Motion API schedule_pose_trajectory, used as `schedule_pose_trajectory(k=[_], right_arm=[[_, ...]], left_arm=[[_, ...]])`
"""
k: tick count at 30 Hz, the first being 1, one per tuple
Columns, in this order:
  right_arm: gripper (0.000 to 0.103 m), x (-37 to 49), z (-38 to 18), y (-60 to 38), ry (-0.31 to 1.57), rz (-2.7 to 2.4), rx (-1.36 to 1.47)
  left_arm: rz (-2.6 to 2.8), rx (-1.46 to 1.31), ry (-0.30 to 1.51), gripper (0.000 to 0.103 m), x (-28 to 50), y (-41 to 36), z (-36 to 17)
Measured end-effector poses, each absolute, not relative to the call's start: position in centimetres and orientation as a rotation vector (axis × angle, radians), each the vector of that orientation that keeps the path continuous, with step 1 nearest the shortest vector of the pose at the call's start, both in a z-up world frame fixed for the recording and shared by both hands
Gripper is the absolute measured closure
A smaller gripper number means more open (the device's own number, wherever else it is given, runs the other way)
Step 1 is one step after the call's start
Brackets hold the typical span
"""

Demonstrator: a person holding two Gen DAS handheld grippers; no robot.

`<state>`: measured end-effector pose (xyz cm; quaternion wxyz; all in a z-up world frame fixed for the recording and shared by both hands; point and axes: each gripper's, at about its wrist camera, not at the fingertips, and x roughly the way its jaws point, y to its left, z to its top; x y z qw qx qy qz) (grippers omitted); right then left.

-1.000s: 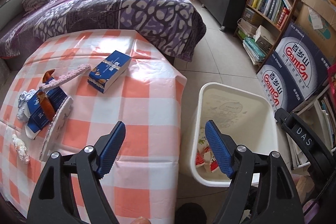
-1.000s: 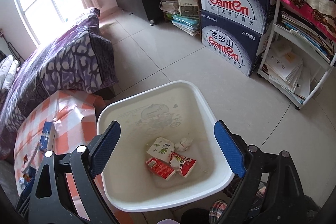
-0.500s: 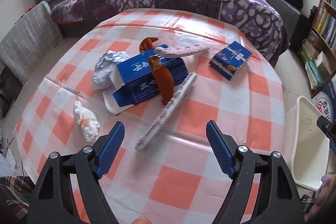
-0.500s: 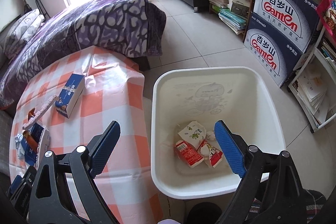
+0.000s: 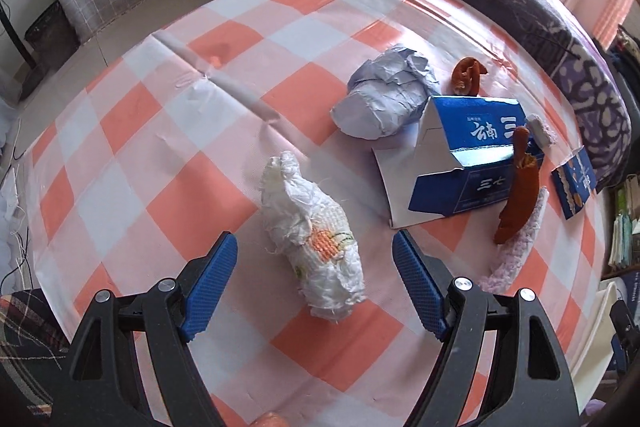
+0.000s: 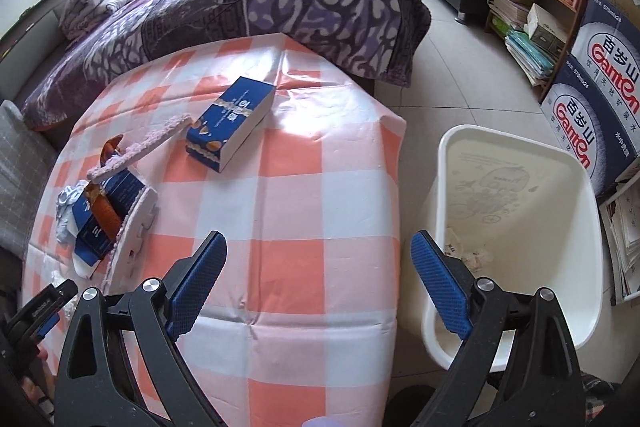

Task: Collect trash
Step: 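Move the left tool to the table and grasp the white plastic bag with orange print, then grasp the pink fuzzy strip with the right tool while the left tool lifts the white bag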

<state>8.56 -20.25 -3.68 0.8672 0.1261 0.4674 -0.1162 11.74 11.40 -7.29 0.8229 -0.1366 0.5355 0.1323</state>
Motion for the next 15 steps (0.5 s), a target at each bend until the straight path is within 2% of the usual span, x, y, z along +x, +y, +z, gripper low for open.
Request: schedule_pose_trajectory(k=[4, 6, 7, 15], right_arm=[[0.013, 11.4, -3.6, -17.8, 1.017, -0.157, 0.305], [0.014, 13.1, -3.5, -16.6, 1.039, -0.124, 0.336], [0.014, 13.9, -3.6, -16.0, 1.05, -0.102, 0.357], [0.014, 18.2, -5.4, -12.6, 1.131, 0.008, 0.57]], left_arm=[[0.271, -0.31, 1.156, 0.035, 11.8, 12.1, -8.1], [0.265, -0.284, 1.139, 0.047, 11.8, 12.1, -8.0], [0.261, -0.281, 1.132, 0.057, 11.8, 12.2, -8.0], [0.23, -0.344, 1.106, 0.06, 11.5, 14.0, -7.6]])
